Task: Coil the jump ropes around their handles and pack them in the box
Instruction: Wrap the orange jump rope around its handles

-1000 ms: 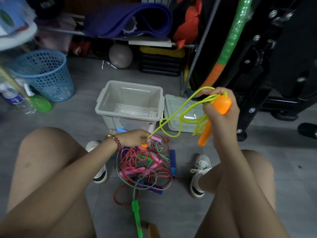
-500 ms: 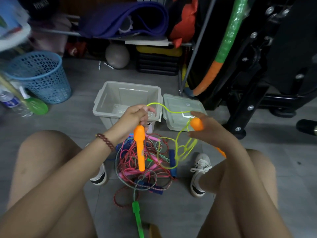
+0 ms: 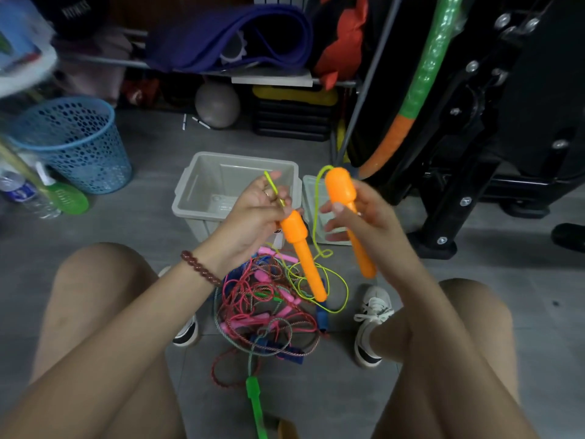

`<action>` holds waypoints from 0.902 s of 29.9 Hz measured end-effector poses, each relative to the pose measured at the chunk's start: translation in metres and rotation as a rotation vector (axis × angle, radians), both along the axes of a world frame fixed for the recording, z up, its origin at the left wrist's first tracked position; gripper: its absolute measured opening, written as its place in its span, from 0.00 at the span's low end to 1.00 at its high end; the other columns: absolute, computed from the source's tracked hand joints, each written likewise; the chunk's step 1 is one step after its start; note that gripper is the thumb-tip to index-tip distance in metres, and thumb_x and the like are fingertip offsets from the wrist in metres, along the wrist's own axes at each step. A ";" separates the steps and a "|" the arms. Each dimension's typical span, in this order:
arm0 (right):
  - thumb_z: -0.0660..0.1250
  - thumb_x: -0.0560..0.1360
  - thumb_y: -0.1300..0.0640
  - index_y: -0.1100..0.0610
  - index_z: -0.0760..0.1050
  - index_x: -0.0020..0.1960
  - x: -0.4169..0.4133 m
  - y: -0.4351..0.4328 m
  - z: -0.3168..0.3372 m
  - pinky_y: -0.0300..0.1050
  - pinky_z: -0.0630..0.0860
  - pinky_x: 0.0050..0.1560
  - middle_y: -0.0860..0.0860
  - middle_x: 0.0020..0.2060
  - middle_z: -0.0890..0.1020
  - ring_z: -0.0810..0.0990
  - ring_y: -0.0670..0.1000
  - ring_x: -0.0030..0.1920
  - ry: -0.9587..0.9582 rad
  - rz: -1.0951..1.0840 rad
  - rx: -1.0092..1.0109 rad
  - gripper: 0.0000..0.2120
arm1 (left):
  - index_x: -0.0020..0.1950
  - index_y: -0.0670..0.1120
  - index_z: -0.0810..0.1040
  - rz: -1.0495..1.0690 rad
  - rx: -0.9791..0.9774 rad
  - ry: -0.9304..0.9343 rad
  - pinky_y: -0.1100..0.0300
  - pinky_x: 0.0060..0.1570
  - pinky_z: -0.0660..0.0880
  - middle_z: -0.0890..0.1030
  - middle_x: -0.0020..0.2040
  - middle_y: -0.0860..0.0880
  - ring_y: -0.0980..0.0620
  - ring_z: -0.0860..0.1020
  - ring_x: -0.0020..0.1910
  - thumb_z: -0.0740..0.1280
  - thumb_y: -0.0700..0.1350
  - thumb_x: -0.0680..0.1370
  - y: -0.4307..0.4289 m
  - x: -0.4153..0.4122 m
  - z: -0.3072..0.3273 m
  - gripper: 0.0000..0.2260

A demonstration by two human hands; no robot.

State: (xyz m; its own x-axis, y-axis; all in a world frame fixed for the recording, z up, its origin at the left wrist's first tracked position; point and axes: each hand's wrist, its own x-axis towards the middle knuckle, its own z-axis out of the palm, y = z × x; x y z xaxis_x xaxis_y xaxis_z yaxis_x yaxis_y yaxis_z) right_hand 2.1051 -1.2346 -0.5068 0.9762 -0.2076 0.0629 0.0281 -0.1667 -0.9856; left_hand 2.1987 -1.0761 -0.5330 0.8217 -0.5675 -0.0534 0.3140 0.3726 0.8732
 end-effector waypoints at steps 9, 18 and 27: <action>0.58 0.80 0.56 0.46 0.60 0.72 -0.002 0.018 -0.007 0.46 0.79 0.40 0.56 0.52 0.83 0.83 0.55 0.50 0.270 0.289 0.254 0.22 | 0.63 0.41 0.63 0.186 -0.025 -0.010 0.66 0.41 0.75 0.69 0.39 0.50 0.60 0.74 0.33 0.55 0.24 0.76 -0.004 -0.003 0.009 0.20; 0.60 0.79 0.62 0.41 0.55 0.74 -0.002 0.016 -0.016 0.48 0.78 0.34 0.56 0.40 0.81 0.80 0.54 0.37 0.288 0.288 0.432 0.30 | 0.64 0.42 0.65 0.148 0.269 -0.397 0.63 0.53 0.74 0.75 0.44 0.50 0.57 0.77 0.47 0.68 0.34 0.73 0.003 -0.002 0.010 0.22; 0.60 0.79 0.64 0.35 0.47 0.74 -0.005 0.012 -0.009 0.46 0.78 0.34 0.59 0.49 0.78 0.79 0.55 0.38 0.182 0.374 0.104 0.36 | 0.54 0.51 0.77 0.226 0.592 -1.033 0.60 0.51 0.71 0.75 0.48 0.50 0.57 0.74 0.50 0.65 0.56 0.74 0.026 0.013 0.023 0.13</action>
State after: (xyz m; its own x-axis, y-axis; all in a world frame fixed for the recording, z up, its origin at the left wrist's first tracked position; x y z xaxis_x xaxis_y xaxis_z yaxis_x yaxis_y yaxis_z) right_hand 2.1005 -1.2223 -0.5161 0.9787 0.1666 -0.1202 -0.1086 -0.0776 -0.9911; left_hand 2.2118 -1.0497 -0.5099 0.7076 -0.5155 0.4833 -0.6521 -0.2130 0.7276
